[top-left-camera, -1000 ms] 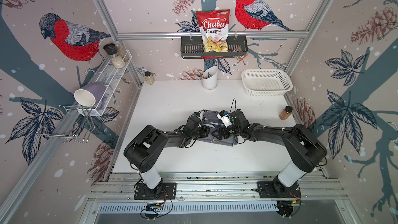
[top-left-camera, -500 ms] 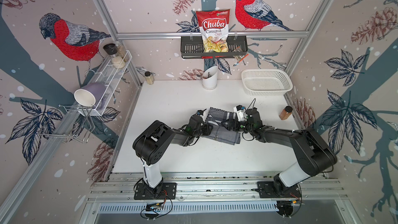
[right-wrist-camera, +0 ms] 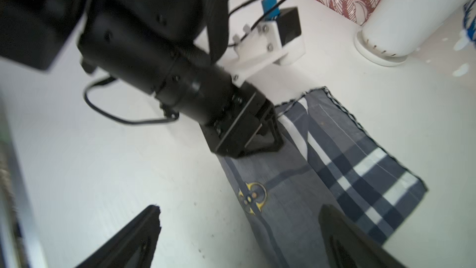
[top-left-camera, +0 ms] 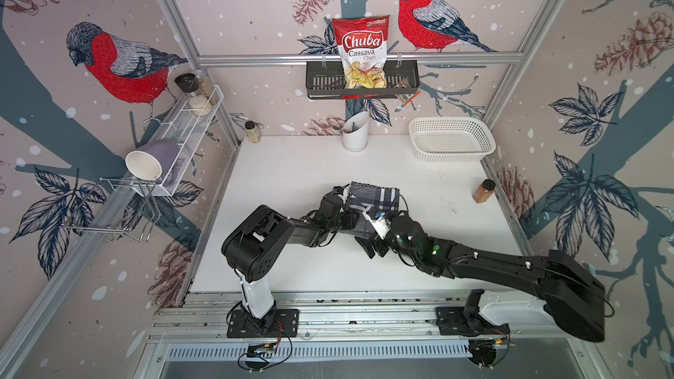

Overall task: Roll up the pillowcase
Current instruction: Roll the pillowcase at the center of the board.

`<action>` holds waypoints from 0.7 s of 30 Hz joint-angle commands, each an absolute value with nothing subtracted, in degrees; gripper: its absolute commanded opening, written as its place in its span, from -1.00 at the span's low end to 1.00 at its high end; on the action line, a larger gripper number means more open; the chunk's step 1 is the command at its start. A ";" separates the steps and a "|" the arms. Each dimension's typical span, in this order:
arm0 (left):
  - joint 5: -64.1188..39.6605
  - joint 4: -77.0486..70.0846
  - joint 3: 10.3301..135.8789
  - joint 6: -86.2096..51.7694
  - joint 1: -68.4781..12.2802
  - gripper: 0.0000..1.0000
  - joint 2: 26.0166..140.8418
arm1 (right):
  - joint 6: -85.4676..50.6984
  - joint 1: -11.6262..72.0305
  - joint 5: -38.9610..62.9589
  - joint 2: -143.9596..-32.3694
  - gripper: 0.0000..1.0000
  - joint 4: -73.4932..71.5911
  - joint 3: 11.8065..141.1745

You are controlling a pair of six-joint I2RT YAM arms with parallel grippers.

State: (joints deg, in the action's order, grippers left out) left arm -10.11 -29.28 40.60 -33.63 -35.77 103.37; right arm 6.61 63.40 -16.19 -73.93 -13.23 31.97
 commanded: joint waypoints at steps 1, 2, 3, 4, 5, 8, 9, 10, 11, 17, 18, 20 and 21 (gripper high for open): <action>-9.97 -21.59 40.43 -33.47 -35.50 -0.19 103.63 | 17.27 65.55 -30.51 -77.44 1.00 -12.49 32.30; -9.95 -21.67 40.40 -33.42 -35.44 -0.18 103.58 | 18.08 65.70 -30.87 -79.08 1.00 -12.48 32.66; -9.98 -21.49 40.43 -33.43 -35.32 -0.18 103.54 | 18.85 65.67 -31.48 -80.80 1.00 -12.71 33.16; -10.02 -21.25 40.55 -33.51 -35.25 -0.18 103.51 | 19.73 65.57 -31.73 -82.72 1.00 -12.96 33.60; -10.02 -21.10 40.56 -33.54 -35.16 -0.18 103.36 | 20.68 65.53 -31.98 -84.59 1.00 -13.16 34.04; -10.11 -20.98 40.41 -33.55 -34.98 -0.18 102.77 | 23.40 64.60 -33.49 -90.97 1.00 -13.80 36.17; -10.19 -20.95 40.34 -33.48 -34.90 -0.18 102.68 | 24.29 64.20 -33.55 -93.15 1.00 -13.93 37.04; -10.29 -20.84 40.41 -33.32 -34.82 -0.17 102.52 | 25.12 63.83 -33.73 -95.24 1.00 -14.32 37.87; -10.29 -20.60 40.43 -33.45 -34.73 -0.17 102.35 | 25.32 63.24 -33.71 -96.95 1.00 -13.87 39.04; -12.55 -25.31 32.83 -42.09 -26.89 0.22 92.09 | 19.75 61.16 -22.01 -100.48 -0.98 -1.55 46.58; -13.13 -26.72 30.66 -44.78 -24.46 0.28 89.06 | 17.82 60.57 -18.63 -99.98 -1.00 0.06 47.24; -13.68 -26.99 27.52 -48.61 -20.06 0.34 84.31 | 13.58 59.44 -11.89 -99.35 -1.00 3.12 48.76; -14.75 -26.81 26.42 -49.49 -18.00 0.34 82.31 | 11.14 58.80 -8.12 -99.16 -1.00 5.14 49.88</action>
State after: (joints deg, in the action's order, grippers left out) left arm -12.14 -26.17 28.71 -43.38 -21.50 85.93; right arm 17.65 59.61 -19.73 -99.94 -3.33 48.07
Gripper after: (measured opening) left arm 0.675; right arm 0.047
